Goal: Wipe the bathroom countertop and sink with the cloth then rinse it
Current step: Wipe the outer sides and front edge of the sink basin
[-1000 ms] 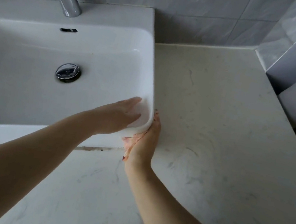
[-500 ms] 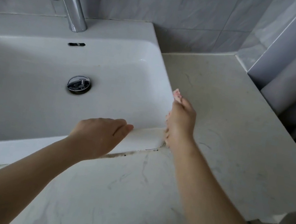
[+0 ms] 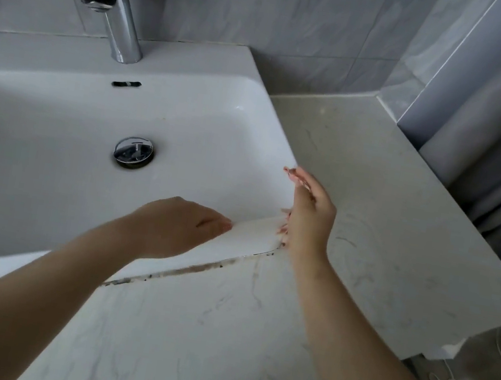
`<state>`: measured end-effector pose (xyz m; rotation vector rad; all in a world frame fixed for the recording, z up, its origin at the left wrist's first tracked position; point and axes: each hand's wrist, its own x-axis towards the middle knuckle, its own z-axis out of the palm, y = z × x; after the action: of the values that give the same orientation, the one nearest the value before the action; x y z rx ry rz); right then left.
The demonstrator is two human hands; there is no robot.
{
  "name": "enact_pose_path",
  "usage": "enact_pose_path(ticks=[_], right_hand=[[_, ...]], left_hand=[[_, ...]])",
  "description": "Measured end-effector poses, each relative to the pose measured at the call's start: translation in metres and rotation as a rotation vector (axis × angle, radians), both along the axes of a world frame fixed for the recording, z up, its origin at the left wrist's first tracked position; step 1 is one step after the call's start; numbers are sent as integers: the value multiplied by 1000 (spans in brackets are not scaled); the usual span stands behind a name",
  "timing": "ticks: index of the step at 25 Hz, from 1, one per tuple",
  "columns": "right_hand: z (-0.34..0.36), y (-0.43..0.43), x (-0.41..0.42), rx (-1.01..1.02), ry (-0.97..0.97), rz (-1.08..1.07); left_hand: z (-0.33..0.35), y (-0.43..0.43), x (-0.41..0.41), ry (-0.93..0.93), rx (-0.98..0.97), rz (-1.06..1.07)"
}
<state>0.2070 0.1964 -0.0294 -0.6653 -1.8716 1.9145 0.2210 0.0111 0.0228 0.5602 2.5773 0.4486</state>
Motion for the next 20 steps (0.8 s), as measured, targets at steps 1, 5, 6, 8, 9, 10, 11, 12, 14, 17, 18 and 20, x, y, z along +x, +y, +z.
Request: enact_pose_path(ticks=[1, 5, 6, 8, 9, 10, 11, 12, 14, 17, 18, 20], right_hand=[[0, -14, 9, 34, 47, -54], [-11, -87, 30, 152, 95, -239], [-9, -82, 20, 74, 125, -265], [-6, -47, -2, -172, 182, -284], [-7, -27, -12, -278, 161, -277], [-9, -17, -17, -345, 121, -275], [-10, -18, -14, -334, 71, -296], [-10, -30, -6, -250, 50, -326], [-3, -69, 15, -83, 93, -342], [-6, -65, 11, -93, 66, -369], [-6, -48, 3, -143, 48, -330], [-3, -20, -8, -198, 2, -201]], left_hand=[[0, -3, -3, -20, 14, -22], [-4, -4, -5, 19, 25, -32], [-3, -6, -3, 45, 37, -33], [-5, -15, 2, 113, 30, -45], [-7, -20, 6, 164, -2, -54], [-10, -25, 10, 223, -36, -62], [-13, -29, 13, 287, -43, -72], [-16, -31, 15, 344, -21, -85], [-24, -34, 12, 395, 53, -101], [-25, -33, 9, 399, 141, -75], [-24, -33, 9, 388, 139, -63], [-22, -32, 10, 369, 139, -51]])
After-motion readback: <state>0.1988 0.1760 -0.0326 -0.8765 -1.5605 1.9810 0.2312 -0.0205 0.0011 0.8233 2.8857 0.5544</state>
